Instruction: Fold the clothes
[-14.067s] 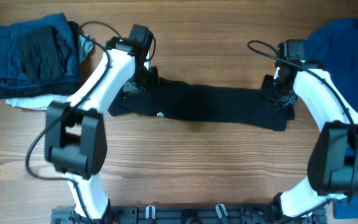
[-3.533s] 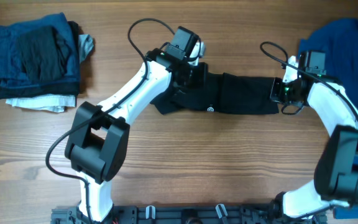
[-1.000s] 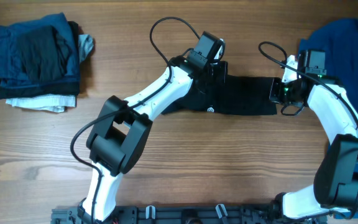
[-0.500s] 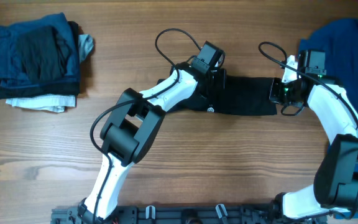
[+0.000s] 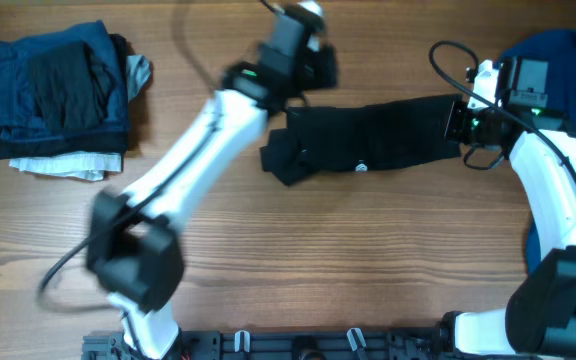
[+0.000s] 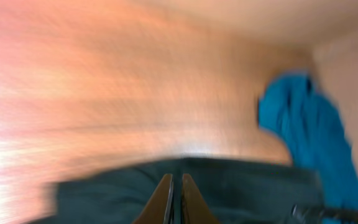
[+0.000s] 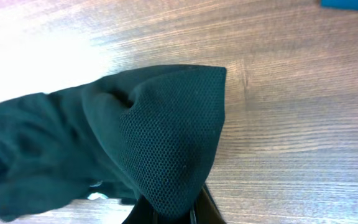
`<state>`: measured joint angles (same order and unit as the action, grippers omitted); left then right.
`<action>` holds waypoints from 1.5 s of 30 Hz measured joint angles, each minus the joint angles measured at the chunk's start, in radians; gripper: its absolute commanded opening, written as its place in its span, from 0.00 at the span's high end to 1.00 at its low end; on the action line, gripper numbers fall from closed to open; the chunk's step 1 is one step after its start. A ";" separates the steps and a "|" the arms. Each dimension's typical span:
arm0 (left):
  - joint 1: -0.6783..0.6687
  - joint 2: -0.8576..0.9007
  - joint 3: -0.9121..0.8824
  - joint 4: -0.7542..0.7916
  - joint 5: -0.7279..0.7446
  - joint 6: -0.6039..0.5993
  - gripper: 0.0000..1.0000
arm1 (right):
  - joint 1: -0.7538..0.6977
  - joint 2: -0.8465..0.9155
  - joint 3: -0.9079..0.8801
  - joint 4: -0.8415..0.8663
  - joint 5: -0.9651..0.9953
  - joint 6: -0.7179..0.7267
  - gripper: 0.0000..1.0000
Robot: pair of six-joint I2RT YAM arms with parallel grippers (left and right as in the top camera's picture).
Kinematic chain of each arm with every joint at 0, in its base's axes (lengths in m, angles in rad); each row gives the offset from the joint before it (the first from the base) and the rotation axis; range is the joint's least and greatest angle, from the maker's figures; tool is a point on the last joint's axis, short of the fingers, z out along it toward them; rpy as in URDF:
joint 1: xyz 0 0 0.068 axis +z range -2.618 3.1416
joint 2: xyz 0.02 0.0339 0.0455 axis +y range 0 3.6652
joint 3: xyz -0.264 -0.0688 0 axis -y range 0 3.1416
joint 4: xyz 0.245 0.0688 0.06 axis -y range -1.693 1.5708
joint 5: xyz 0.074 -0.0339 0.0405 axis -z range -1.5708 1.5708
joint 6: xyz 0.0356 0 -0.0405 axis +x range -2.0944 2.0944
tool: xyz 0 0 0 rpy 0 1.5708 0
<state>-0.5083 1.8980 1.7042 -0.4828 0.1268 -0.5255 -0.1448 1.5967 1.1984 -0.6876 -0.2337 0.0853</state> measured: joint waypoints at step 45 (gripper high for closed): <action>0.345 -0.096 0.016 -0.468 -0.070 0.106 0.96 | 0.578 0.238 0.166 0.106 0.052 0.319 0.95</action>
<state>-0.1631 1.8019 1.7203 -0.9508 0.0566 -0.4194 0.4332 1.8347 1.3643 -0.5812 -0.1814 0.4042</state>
